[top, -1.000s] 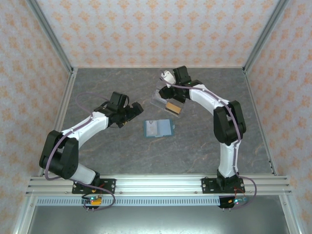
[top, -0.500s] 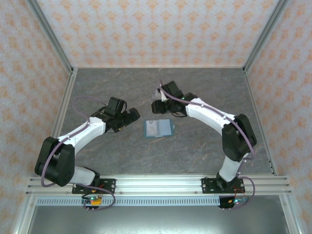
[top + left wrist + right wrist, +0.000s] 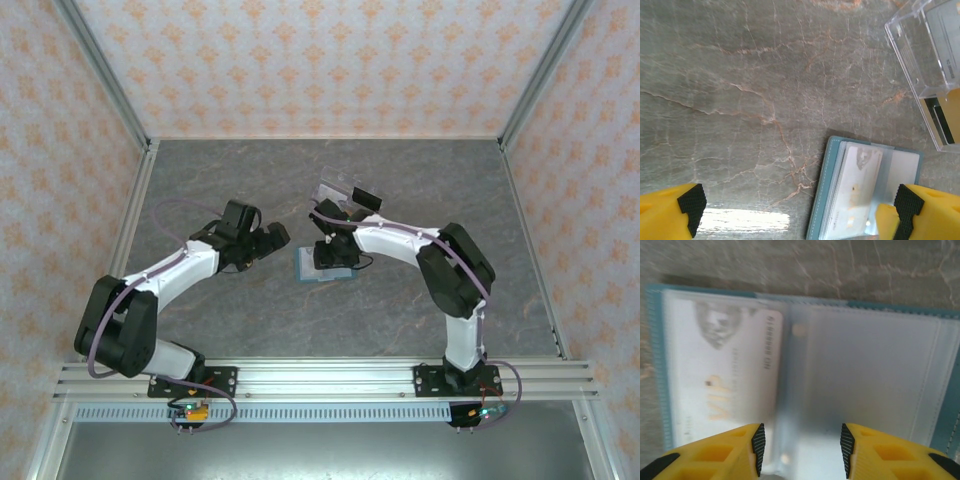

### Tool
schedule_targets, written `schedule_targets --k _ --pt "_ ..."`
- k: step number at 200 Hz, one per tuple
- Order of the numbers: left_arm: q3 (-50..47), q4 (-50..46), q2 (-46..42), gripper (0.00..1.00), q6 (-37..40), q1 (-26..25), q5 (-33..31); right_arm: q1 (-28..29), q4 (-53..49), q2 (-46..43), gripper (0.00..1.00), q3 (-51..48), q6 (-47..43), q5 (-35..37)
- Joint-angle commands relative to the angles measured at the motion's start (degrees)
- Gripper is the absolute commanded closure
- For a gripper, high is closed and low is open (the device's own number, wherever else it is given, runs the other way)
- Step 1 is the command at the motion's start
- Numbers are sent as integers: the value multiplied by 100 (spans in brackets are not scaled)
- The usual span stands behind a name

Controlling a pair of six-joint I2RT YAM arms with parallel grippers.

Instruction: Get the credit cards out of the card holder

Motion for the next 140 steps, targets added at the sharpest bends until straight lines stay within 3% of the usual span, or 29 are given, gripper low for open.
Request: schedule_targets --k 1,40,72,140 --pt "-102 373 203 2 59 44 410 39 -277 107 53 238 30 382" --pt "-25 789 581 9 -63 20 989 38 -405 473 54 375 -49 531" --pt "27 1000 767 17 -141 1 1112 37 -443 644 54 272 -90 681" --pt "-2 1799 1165 49 -442 -96 1839 39 -356 774 60 68 94 1004"
